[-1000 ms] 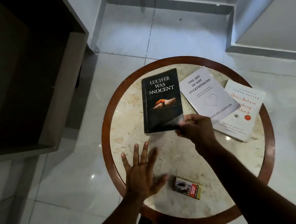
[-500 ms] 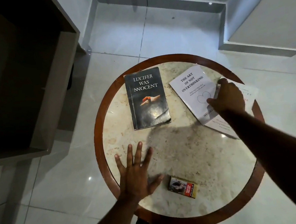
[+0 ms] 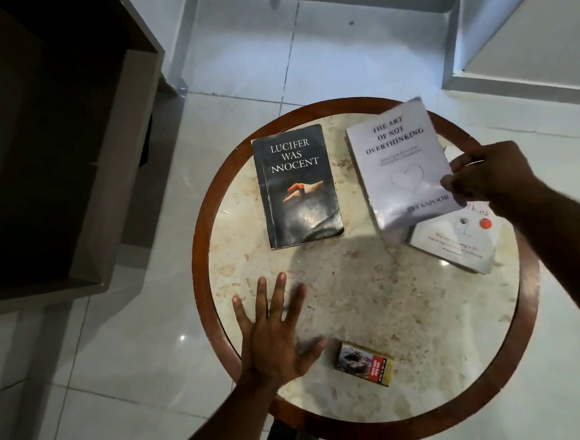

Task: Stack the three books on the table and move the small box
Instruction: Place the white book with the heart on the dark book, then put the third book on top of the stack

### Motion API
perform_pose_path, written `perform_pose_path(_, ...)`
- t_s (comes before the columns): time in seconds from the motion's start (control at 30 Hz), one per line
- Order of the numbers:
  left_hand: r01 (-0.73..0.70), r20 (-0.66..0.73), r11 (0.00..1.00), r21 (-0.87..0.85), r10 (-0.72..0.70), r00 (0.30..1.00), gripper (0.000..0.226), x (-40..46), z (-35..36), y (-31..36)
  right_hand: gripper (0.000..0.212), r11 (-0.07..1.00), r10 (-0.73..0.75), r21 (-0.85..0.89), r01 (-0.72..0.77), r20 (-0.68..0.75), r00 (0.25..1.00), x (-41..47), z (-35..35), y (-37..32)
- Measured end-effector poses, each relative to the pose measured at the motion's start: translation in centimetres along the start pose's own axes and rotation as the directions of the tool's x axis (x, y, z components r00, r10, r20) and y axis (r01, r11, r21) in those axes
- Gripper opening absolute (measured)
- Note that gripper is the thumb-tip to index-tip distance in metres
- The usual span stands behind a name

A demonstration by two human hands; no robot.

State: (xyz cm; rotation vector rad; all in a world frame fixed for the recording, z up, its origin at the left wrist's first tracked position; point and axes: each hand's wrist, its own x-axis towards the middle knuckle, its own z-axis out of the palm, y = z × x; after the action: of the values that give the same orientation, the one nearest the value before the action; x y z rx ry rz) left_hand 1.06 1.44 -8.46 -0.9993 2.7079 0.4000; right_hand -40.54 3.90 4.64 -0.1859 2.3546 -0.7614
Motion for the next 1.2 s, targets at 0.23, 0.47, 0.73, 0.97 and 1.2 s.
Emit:
perform_pose_path(0.23, -0.005, 0.020, 1.000, -0.003, 0.006, 1.000, 0.103, 0.0, 0.4, -0.3, 0.016, 0.983, -0.085, 0.172, 0.064, 0.114, 0.990, -5.0, 10.5, -3.1)
perform_pose_path(0.47, -0.016, -0.001, 0.999, -0.029, 0.016, 1.000, 0.105, 0.2, 0.5, -0.2, 0.014, 0.995, -0.044, 0.091, 0.043, 0.013, 0.999, -5.3, 15.2, -1.2)
perform_pose_path(0.73, -0.027, 0.026, 1.000, -0.003, 0.027, 0.999, 0.105, 0.5, 0.6, -0.1, 0.013, 0.990, -0.038, 0.099, 0.098, -0.482, 0.876, -5.7, 7.8, 5.5)
perform_pose_path(0.97, -0.025, 0.033, 0.999, 0.019, 0.025, 0.999, 0.107, -0.1, 0.5, 0.0, 0.064, 0.990, 0.118, -0.015, -0.141, -0.470, 0.875, -4.6, 5.6, 10.6)
perform_pose_path(1.2, -0.016, -0.007, 1.000, -0.009, 0.016, 1.000, 0.108, 0.1, 0.3, -0.2, 0.061, 0.873, 0.368, 0.458, -0.166, -0.397, 0.841, -3.5, 5.7, 8.5)
